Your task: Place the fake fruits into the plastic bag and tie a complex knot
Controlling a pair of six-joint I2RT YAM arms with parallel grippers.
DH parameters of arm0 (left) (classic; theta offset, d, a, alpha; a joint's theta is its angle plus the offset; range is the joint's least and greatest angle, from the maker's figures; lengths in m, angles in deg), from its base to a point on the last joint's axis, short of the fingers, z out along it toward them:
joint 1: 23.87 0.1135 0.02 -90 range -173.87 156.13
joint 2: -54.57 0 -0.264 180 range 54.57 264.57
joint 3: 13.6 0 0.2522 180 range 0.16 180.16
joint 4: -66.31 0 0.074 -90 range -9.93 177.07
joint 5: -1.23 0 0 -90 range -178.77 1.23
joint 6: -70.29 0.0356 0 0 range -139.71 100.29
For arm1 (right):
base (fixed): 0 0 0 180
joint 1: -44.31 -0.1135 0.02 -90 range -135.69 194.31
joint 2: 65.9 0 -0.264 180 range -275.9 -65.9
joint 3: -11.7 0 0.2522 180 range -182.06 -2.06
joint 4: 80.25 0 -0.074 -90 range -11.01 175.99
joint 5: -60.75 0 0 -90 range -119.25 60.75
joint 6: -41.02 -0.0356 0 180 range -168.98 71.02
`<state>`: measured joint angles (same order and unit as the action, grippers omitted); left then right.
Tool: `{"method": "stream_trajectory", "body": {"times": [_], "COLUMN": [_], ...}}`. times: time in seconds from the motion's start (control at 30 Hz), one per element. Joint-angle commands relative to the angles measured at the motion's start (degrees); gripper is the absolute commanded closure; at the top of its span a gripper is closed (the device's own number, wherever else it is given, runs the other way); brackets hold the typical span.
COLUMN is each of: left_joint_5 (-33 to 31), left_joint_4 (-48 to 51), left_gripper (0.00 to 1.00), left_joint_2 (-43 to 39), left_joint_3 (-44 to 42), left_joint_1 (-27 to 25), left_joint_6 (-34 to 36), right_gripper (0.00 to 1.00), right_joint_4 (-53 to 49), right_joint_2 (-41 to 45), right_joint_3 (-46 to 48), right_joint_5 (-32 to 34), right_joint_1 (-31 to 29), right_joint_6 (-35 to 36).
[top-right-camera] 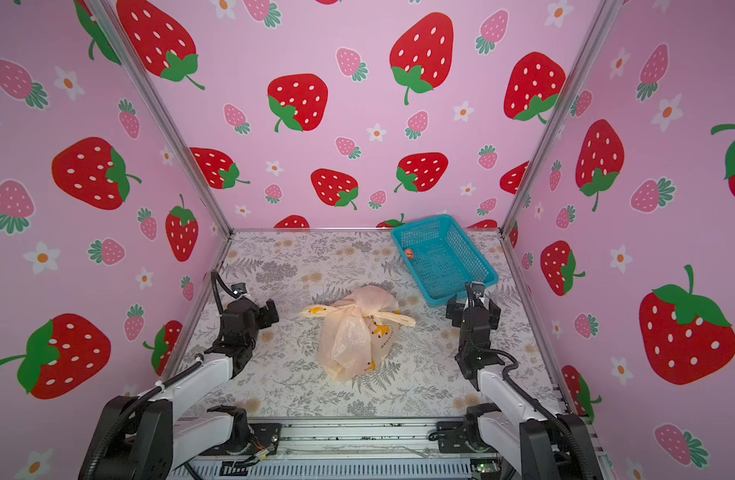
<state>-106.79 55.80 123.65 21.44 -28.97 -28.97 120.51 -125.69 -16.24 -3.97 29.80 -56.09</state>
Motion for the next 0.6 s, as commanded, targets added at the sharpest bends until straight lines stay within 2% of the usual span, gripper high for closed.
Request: {"method": "stream_trajectory", "body": {"times": [0.0, 0.07, 0.1, 0.17, 0.4, 0.57], "left_joint_5": [3.67, 5.39, 5.56, 5.82, 5.96, 7.91], "left_joint_4": [-9.37, -12.68, -11.06, -12.13, -14.51, -23.4], "left_gripper": [0.01, 0.01, 0.01, 0.01, 0.01, 0.01], "left_joint_2": [4.72, 7.44, 7.43, 7.47, 9.56, 15.35], "left_joint_3": [1.75, 1.36, 1.95, 1.74, 2.33, 0.88], "left_joint_1": [0.46, 0.6, 0.62, 0.79, 1.87, 2.2], "left_joint_6": [3.33, 4.25, 4.45, 4.93, 6.69, 8.33], "right_gripper": [0.0, 0.0, 0.0, 0.0, 0.0, 0.0], "right_joint_4": [9.33, 13.71, 16.64, 16.23, 24.74, 27.49], "right_joint_2": [-3.29, -6.06, -7.56, -8.96, -13.31, -15.91], "right_joint_3": [2.48, 3.96, 4.59, 3.41, 3.47, 2.67], "right_joint_5": [1.64, 1.01, 0.53, -0.25, -3.15, -4.46], "right_joint_1": [0.7, 0.79, 0.92, 1.01, 1.98, 2.25], "right_joint_6": [2.17, 2.95, 3.49, 3.86, 6.35, 6.74]}}
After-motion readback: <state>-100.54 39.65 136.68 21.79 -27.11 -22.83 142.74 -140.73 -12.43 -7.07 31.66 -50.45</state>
